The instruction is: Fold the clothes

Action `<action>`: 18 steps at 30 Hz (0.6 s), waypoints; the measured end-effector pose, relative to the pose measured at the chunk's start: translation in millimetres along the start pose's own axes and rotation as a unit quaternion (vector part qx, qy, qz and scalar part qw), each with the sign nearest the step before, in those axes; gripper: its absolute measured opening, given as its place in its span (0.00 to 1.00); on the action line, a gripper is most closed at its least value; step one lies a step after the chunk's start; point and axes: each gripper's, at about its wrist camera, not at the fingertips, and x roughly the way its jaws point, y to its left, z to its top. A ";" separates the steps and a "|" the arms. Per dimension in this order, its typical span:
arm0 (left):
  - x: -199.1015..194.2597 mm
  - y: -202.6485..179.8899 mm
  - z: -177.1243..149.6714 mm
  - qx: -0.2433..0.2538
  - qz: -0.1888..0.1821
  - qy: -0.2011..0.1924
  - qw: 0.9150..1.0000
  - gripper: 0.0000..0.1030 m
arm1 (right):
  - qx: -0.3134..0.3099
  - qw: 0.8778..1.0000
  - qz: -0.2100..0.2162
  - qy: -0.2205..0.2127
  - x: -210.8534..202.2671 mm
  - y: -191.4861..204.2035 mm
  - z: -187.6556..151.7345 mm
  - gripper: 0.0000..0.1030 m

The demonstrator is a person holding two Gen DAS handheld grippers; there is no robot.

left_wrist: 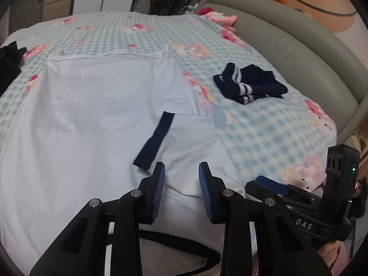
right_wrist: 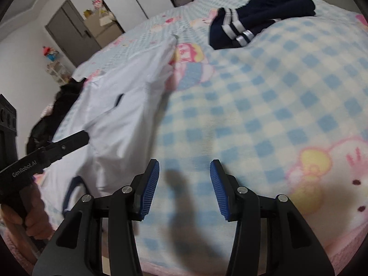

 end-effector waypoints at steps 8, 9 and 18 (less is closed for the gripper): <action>28.9 9.9 -14.8 -0.010 0.031 0.052 0.998 0.32 | -0.091 0.993 0.068 -0.008 -3.7 47.7 -9.2 0.52; 28.9 11.2 -15.5 -0.015 0.029 0.052 0.998 0.33 | -0.108 0.992 0.065 -0.002 -1.6 54.0 -12.1 0.53; 2.7 -10.8 -3.3 0.013 0.013 0.002 1.000 0.33 | -0.056 0.997 -0.050 0.011 0.0 34.8 -21.0 0.45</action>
